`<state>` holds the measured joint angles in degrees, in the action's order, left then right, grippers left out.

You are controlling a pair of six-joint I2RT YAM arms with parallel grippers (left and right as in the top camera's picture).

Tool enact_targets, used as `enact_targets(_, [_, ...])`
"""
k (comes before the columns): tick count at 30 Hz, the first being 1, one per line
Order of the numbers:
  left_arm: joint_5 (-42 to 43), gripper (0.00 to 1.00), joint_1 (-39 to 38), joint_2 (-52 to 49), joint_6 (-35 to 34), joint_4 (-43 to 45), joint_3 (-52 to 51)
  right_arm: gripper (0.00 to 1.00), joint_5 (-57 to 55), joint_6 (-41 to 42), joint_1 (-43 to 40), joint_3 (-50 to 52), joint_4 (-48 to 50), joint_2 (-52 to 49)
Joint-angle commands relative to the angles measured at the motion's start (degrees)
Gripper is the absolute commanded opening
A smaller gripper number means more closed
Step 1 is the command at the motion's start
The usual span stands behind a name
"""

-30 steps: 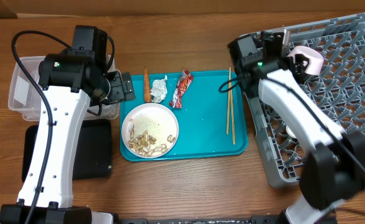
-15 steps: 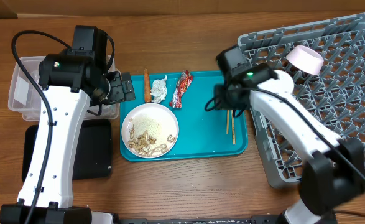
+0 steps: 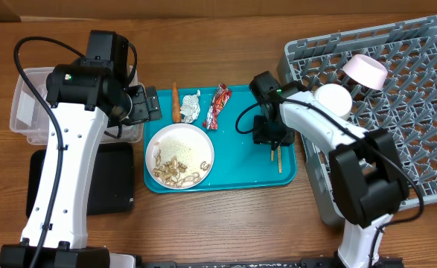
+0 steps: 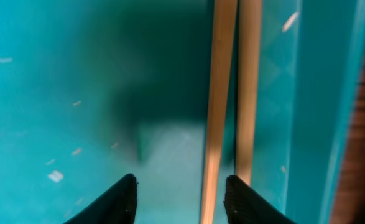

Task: Sort waste into correct bins and load items into the dishwasher

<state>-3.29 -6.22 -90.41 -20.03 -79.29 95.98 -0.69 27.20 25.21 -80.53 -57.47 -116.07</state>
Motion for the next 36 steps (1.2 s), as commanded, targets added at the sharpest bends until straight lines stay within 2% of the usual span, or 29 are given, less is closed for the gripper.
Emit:
enact_targets(1, [-0.72, 1.0, 0.31, -0.46, -0.76, 0.13, 0.63, 0.31, -0.02, 1.09, -0.2, -0.24, 0.35, -1.86])
enact_targets(4, [-0.72, 1.0, 0.31, -0.46, -0.76, 0.13, 0.66, 0.17, -0.04, 0.24, -0.2, -0.26, 0.35, -1.81])
enact_targets(6, [-0.72, 1.0, 0.31, -0.46, -0.76, 0.11, 0.66, 0.04, -0.04, -0.15, -0.2, -0.57, -0.63, -1.7])
enact_targets(10, [-0.72, 1.0, 0.31, -0.46, -0.76, 0.13, 0.66, 0.04, -0.11, -0.2, -0.13, -2.93, -4.92, 0.55])
enact_targets(15, [-0.72, 1.0, 0.31, -0.46, -0.76, 0.13, 0.66, 0.04, -0.66, -3.96, -0.11, -5.42, -6.1, 9.9])
enact_targets(19, [-0.72, 1.0, 0.31, -0.46, -0.76, 0.13, 0.66, 0.04, -8.46, -5.2, -1.57, -6.03, -5.79, 18.84])
enact_targets(21, [-0.72, 1.0, 0.31, -0.46, -0.76, 0.13, 0.66, 0.04, -11.45, -9.03, -2.82, -6.03, -5.6, 21.73])
enact_targets(23, [-0.72, 1.0, 0.31, -0.46, -0.76, 0.11, 0.66, 0.04, -12.22, -19.1, -5.09, -6.03, -5.4, 23.93])
enact_targets(27, [-0.72, 1.0, 0.31, -0.46, -0.76, 0.13, 0.66, 0.04, -12.15, -28.7, -8.83, -5.16, -2.78, 22.75])
enact_targets(35, [-0.72, 1.0, 0.31, -0.46, -0.76, 0.13, 0.63, 0.04, -12.85, -36.15, -12.44, -4.59, 1.29, 17.14])
enact_targets(36, [-0.72, 1.0, 0.31, -0.46, -0.76, 0.13, 0.66, 0.09, -13.7, -36.3, -12.44, -4.59, 1.27, 16.98])
